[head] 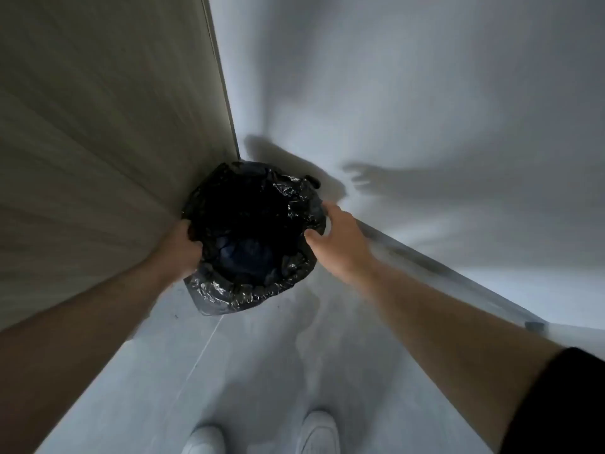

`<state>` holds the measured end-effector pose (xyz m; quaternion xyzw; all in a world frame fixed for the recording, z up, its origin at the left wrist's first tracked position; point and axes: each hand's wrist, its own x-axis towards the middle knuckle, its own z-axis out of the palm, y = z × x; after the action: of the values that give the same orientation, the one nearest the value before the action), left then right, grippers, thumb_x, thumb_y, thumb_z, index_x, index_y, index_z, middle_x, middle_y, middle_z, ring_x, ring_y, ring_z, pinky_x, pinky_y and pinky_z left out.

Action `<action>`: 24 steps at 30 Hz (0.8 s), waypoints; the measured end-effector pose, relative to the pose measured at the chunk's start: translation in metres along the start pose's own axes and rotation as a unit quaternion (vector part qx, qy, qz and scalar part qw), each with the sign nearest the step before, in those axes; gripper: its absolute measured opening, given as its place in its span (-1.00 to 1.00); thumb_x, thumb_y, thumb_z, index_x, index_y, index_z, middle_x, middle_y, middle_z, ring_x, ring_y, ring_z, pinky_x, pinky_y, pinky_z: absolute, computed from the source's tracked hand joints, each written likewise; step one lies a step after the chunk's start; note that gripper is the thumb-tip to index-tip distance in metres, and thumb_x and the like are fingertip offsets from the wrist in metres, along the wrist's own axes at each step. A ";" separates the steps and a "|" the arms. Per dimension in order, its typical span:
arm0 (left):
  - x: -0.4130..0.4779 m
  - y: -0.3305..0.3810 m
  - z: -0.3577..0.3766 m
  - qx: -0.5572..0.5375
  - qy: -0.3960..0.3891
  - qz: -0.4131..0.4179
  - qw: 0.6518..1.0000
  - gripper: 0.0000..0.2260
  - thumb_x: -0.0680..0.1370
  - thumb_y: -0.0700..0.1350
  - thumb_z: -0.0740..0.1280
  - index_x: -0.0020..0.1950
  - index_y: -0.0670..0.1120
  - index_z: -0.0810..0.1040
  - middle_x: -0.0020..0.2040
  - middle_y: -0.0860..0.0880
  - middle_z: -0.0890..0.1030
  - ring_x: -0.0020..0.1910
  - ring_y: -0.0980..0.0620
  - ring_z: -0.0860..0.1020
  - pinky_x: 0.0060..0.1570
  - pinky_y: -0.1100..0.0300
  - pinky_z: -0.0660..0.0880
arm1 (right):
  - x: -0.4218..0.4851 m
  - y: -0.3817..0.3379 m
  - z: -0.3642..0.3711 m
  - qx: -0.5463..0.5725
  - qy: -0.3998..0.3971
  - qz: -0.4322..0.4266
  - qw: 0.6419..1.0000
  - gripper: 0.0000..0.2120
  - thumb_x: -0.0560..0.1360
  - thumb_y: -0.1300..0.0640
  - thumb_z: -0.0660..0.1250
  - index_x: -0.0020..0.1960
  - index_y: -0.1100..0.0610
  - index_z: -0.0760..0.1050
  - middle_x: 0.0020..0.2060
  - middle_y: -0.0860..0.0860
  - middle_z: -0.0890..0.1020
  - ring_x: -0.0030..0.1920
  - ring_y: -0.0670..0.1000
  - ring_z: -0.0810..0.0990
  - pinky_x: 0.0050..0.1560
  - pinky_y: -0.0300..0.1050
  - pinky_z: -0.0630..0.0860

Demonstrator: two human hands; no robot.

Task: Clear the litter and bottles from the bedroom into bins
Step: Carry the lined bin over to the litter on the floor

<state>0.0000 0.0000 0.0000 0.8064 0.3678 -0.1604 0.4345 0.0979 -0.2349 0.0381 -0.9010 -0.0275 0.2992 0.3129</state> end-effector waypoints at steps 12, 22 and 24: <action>0.013 -0.005 0.001 -0.172 0.008 -0.042 0.984 -0.57 0.47 -0.45 0.16 0.29 -0.14 0.43 0.07 -0.21 0.57 -0.19 -0.04 0.51 -0.31 0.19 0.45 | 0.018 0.017 0.028 0.110 0.017 0.063 0.992 -0.69 0.41 0.23 0.24 0.14 0.02 0.44 -0.06 -0.01 0.62 -0.02 0.05 0.61 0.02 -0.02 0.57; -0.056 0.094 -0.053 -0.224 -0.008 -0.016 0.974 -0.60 0.49 -0.48 0.19 0.18 -0.07 0.47 -0.24 -0.05 0.51 -0.46 0.12 0.56 -0.41 0.24 0.50 | -0.043 -0.019 -0.064 0.088 0.134 0.049 0.986 -0.55 0.40 0.32 0.20 0.26 0.06 0.44 -0.06 -0.03 0.60 -0.03 0.05 0.58 -0.09 -0.14 0.47; -0.081 0.118 -0.073 -0.228 -0.012 -0.009 0.973 -0.59 0.49 -0.48 0.20 0.21 -0.07 0.47 -0.23 -0.05 0.51 -0.38 0.06 0.55 -0.41 0.25 0.50 | -0.069 -0.038 -0.093 0.111 0.153 0.048 0.981 -0.56 0.41 0.33 0.21 0.24 0.03 0.45 -0.10 -0.07 0.59 -0.05 0.04 0.59 -0.11 -0.12 0.52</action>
<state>0.0270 -0.0184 0.1577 0.6806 0.3970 -0.0854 0.6098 0.0980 -0.2715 0.1544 -0.8958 0.0978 0.1741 0.3971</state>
